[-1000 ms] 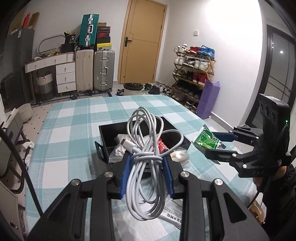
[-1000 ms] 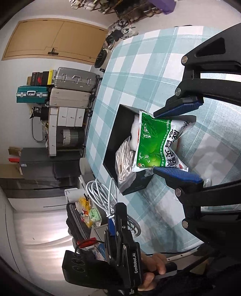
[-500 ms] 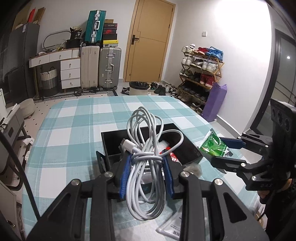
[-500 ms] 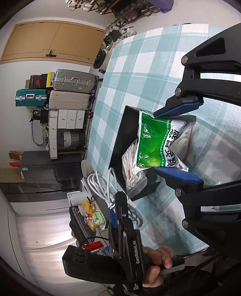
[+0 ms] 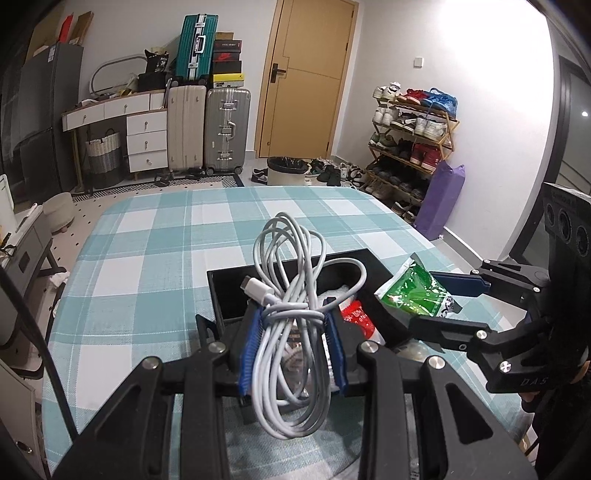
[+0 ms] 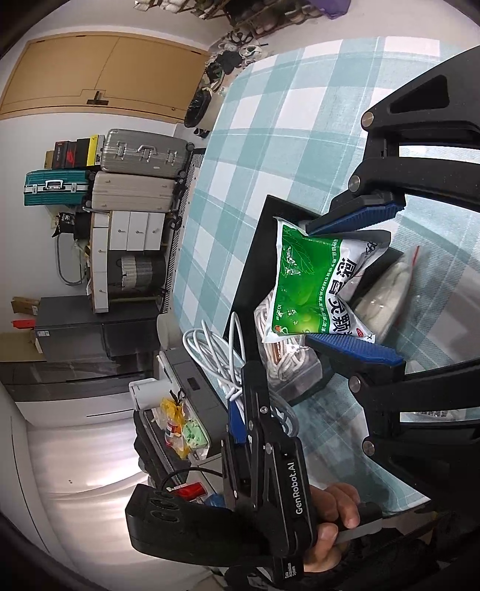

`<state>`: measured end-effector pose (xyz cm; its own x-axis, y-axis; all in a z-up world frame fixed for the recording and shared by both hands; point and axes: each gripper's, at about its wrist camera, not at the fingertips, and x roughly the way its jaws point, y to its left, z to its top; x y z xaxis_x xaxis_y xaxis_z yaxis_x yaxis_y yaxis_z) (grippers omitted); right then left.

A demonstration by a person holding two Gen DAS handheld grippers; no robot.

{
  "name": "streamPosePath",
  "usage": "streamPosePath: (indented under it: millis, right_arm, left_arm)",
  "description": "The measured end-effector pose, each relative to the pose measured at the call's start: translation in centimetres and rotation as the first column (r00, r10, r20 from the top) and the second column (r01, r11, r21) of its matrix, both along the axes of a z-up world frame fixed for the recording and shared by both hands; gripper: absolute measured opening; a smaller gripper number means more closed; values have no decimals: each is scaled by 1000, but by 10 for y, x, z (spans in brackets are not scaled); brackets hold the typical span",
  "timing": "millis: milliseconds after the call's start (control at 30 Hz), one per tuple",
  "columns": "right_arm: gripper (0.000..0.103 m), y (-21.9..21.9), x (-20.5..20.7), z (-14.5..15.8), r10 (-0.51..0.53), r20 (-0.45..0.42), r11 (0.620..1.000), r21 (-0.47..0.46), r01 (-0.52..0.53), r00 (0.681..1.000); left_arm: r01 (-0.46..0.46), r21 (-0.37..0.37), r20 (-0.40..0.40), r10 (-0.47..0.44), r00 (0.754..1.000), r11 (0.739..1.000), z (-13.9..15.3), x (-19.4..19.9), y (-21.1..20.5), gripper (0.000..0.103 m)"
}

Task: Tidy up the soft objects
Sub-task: 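Lower the cable and green sachet into the black box and open both grippers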

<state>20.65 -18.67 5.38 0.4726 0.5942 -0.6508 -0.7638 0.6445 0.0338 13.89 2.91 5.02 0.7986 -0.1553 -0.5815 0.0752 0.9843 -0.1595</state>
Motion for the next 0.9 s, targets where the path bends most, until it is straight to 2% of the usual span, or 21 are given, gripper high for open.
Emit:
streamPosePath:
  millis: [400, 900]
  right_arm:
    - [53, 20, 23, -19, 9, -32, 999, -50, -11, 999]
    - [53, 34, 41, -34, 25, -43, 993, -118, -29, 999]
  left_arm:
    - [9, 21, -30, -8, 1000, 1000, -17, 19, -5, 31]
    - [33, 109, -54, -27, 998, 993, -28, 33, -17, 32]
